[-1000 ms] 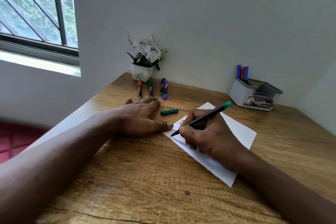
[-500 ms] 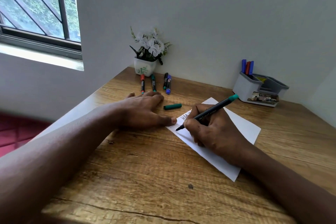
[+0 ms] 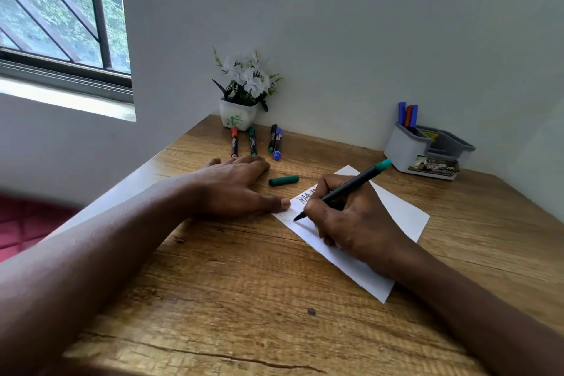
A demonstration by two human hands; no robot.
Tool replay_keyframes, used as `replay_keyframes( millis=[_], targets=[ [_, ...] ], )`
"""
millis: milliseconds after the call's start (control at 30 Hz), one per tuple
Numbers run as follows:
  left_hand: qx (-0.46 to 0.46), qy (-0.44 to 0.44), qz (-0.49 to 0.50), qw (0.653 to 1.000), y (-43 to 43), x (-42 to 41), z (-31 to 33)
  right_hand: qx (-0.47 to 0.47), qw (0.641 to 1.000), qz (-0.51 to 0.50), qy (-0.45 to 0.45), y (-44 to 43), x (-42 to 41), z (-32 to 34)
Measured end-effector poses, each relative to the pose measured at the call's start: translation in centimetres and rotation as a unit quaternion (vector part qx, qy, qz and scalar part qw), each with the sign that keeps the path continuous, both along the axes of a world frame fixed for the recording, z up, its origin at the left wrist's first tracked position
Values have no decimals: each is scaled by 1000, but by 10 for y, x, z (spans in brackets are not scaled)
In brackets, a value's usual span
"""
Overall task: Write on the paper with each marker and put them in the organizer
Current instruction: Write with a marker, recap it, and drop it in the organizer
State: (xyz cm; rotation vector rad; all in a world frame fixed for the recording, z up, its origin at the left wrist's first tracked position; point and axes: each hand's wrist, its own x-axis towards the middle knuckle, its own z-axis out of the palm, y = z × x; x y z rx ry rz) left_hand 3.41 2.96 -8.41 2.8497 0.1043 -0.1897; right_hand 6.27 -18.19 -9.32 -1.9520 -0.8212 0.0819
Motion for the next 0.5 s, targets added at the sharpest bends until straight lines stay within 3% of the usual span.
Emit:
replay_keyframes(
  millis=[167, 500],
  targets=[
    [-2, -2, 1, 1000, 0, -1, 0, -15, 999, -2, -42, 0, -1, -2],
    [-2, -3, 3, 1000, -1, -1, 1, -11, 1000, -9, -27, 0, 1, -3]
  ],
)
